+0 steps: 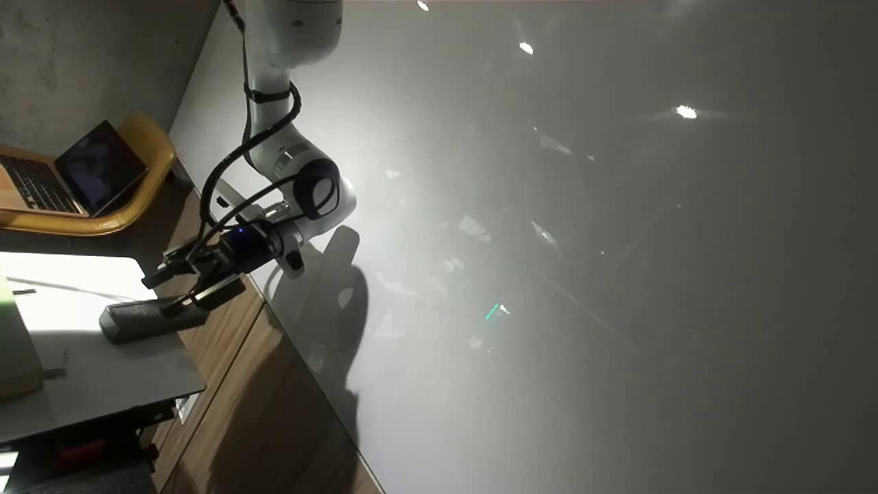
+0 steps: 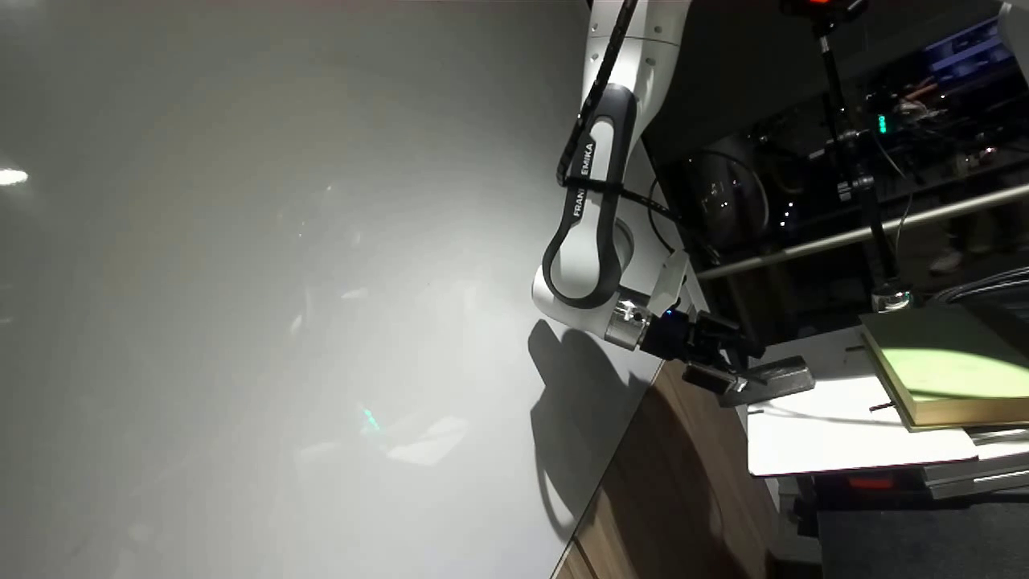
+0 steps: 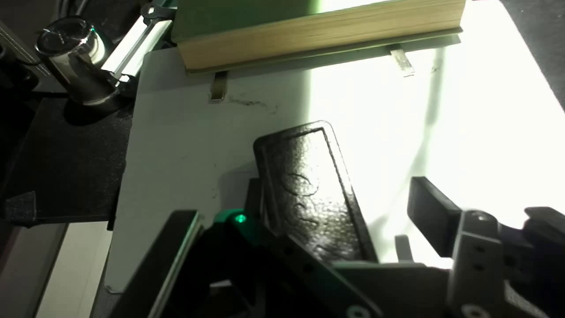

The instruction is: Use the eraser to wipe the table.

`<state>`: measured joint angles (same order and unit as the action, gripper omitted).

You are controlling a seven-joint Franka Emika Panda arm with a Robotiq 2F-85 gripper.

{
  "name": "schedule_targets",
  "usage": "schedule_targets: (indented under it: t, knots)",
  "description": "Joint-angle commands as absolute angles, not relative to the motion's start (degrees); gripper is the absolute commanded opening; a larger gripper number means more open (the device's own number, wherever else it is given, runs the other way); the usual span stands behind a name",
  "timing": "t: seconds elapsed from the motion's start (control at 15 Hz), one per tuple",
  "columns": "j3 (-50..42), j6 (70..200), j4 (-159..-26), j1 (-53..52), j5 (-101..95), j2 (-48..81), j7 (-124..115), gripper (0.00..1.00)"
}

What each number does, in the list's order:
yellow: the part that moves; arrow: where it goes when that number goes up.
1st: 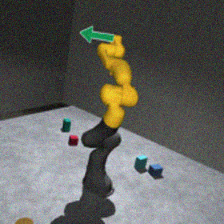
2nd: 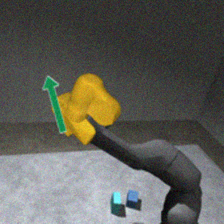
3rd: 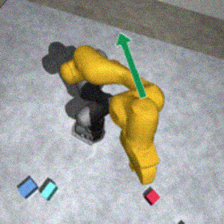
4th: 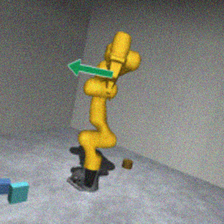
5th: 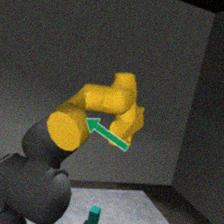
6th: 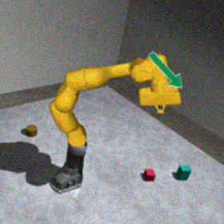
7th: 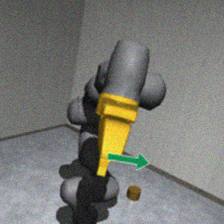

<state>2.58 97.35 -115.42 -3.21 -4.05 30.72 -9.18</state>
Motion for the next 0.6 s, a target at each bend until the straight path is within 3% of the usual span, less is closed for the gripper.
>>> schedule_targets:
  t: [0.0,0.33,0.53]
  knots:
    - [2.1,94.1,-112.4,-3.3,-2.7,32.7,-7.6,0.58]
    - [2.0,93.5,-111.9,-3.1,-2.7,33.3,-7.1,0.21]
    - [2.0,93.6,-112.3,-3.2,-2.8,33.0,-7.3,0.13]
